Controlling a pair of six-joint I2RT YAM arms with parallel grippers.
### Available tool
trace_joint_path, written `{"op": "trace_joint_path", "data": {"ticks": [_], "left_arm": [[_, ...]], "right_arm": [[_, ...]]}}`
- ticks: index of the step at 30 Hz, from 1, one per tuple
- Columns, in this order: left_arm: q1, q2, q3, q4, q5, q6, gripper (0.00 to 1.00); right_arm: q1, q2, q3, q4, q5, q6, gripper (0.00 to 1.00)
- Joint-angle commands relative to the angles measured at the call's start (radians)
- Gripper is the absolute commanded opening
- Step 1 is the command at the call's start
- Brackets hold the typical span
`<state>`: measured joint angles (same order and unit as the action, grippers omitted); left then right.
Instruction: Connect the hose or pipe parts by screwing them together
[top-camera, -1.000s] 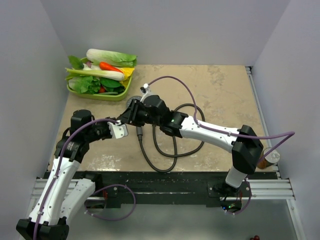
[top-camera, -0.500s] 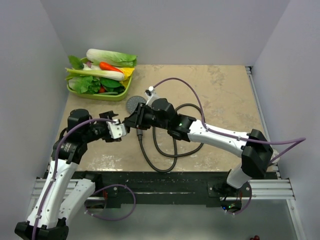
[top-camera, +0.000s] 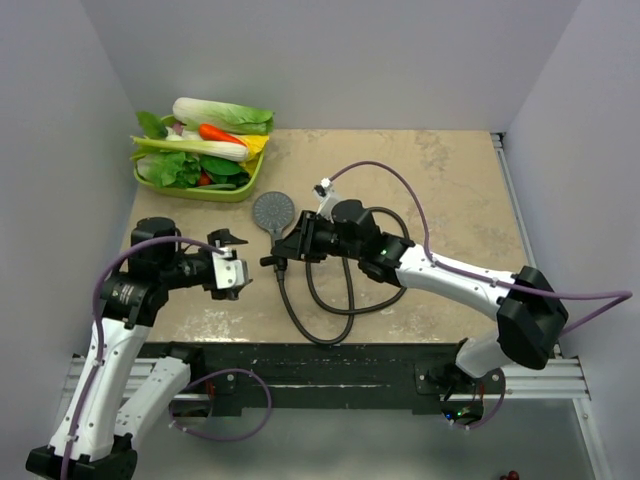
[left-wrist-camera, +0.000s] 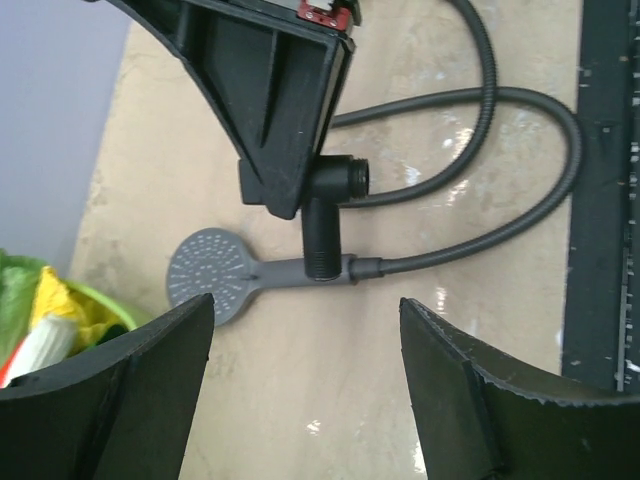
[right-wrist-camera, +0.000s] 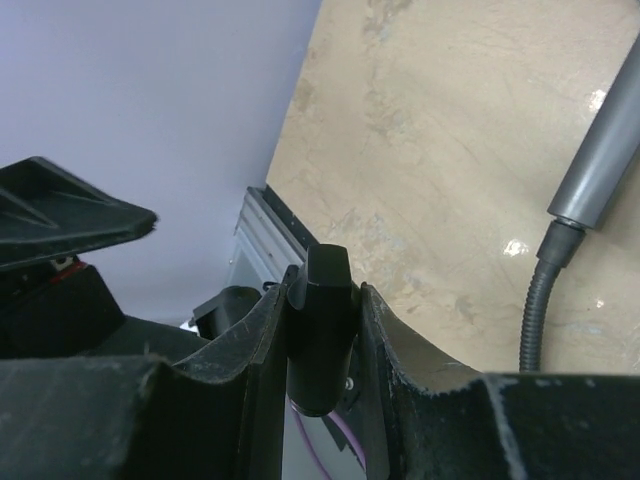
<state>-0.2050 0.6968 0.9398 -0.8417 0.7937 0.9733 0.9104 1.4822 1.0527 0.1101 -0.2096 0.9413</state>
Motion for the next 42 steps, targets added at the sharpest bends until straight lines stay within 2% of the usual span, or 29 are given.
{"op": "trace_joint_path", "data": {"ticks": [1,7,10,16,20,28,31,32,34,35,37,38,39,42], "left_arm": [[-0.001,0.049,0.053,-0.129,0.107,0.07,0.79],[-0.001,0.017,-0.009,-0.011,0.107,-0.015,0.8],[-0.001,0.021,-0.013,0.027,0.092,-0.044,0.79],[-0.001,0.04,-0.013,0.056,0.088,-0.068,0.77],[-0.001,0.041,-0.019,0.07,0.068,-0.059,0.75],[-0.001,0.046,-0.003,0.079,0.085,-0.068,0.56],[-0.001,0.061,0.004,0.043,0.081,-0.035,0.44],[-0.001,0.061,0.007,0.029,0.079,-0.018,0.35],[-0.001,0.064,0.013,0.017,0.075,-0.01,0.27],[-0.001,0.066,0.016,0.007,0.07,-0.004,0.2],[-0.001,0.067,0.025,0.001,0.064,-0.004,0.16],[-0.001,0.067,0.027,-0.003,0.061,0.001,0.14],[-0.001,0.067,0.03,-0.002,0.058,0.001,0.13],[-0.001,0.058,0.025,0.006,0.055,-0.002,0.11]], "right_arm": [[-0.01,-0.063,-0.029,0.193,-0.077,0.019,0.0],[-0.013,-0.056,-0.111,0.449,-0.138,0.14,0.0],[-0.011,-0.036,-0.128,0.523,-0.165,0.189,0.0],[-0.001,-0.02,-0.131,0.595,-0.169,0.231,0.0],[0.015,-0.007,-0.099,0.571,-0.175,0.229,0.0],[0.042,0.039,-0.099,0.589,-0.183,0.243,0.0],[0.044,0.043,-0.097,0.596,-0.182,0.243,0.0],[0.044,0.038,-0.092,0.594,-0.18,0.241,0.0],[0.044,0.036,-0.082,0.567,-0.178,0.223,0.0],[0.044,0.033,-0.063,0.548,-0.175,0.212,0.02],[0.045,0.03,-0.046,0.502,-0.177,0.188,0.18],[0.044,0.03,-0.037,0.493,-0.18,0.182,0.22],[0.044,0.027,-0.034,0.472,-0.18,0.177,0.32],[0.044,0.021,-0.037,0.45,-0.174,0.162,0.41]]}}
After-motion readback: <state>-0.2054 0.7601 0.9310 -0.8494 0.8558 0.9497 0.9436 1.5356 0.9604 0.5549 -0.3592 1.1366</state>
